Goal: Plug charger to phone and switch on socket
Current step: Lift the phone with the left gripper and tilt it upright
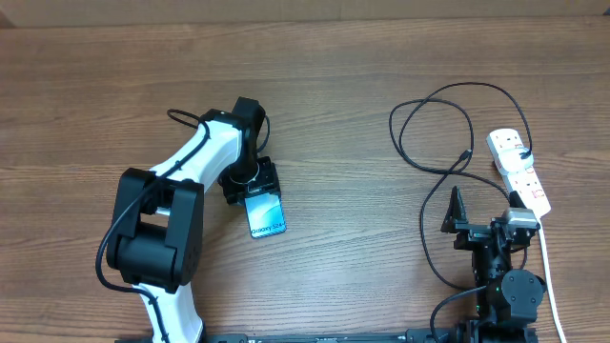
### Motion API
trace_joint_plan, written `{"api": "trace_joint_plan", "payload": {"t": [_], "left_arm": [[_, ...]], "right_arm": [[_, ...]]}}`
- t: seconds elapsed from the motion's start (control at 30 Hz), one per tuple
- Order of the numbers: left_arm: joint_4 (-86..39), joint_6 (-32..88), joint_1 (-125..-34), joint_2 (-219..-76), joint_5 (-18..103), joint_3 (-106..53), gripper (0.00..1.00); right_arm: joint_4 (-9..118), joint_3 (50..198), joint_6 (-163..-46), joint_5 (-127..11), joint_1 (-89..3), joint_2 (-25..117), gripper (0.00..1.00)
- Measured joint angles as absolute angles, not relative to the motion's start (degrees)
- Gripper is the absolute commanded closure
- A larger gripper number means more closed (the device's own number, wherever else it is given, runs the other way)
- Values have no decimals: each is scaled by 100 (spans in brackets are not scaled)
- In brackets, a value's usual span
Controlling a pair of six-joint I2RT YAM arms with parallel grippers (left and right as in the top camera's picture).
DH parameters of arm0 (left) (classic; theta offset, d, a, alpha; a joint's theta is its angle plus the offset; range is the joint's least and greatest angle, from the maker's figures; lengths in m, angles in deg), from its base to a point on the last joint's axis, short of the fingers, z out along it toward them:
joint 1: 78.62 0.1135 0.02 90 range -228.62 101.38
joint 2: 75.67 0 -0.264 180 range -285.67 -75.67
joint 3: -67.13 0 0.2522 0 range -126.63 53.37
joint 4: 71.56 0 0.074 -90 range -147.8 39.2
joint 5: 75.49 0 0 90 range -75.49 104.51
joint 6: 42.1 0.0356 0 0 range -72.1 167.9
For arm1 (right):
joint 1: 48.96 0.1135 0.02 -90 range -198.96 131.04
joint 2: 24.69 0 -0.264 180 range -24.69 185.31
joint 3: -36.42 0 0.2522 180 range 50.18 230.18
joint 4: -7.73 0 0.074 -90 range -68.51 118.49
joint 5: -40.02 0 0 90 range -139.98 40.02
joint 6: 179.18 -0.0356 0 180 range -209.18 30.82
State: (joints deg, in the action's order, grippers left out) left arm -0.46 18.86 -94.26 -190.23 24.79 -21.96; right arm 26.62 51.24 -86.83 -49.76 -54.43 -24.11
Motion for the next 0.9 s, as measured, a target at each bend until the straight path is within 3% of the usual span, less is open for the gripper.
{"api": "trace_joint_plan", "payload": {"t": [0.9], "left_arm": [[2011, 2218, -9308, -19088, 2809, -3936, 50]], "right_arm": [[2662, 5124, -8685, -4976, -5443, -2411, 0]]}}
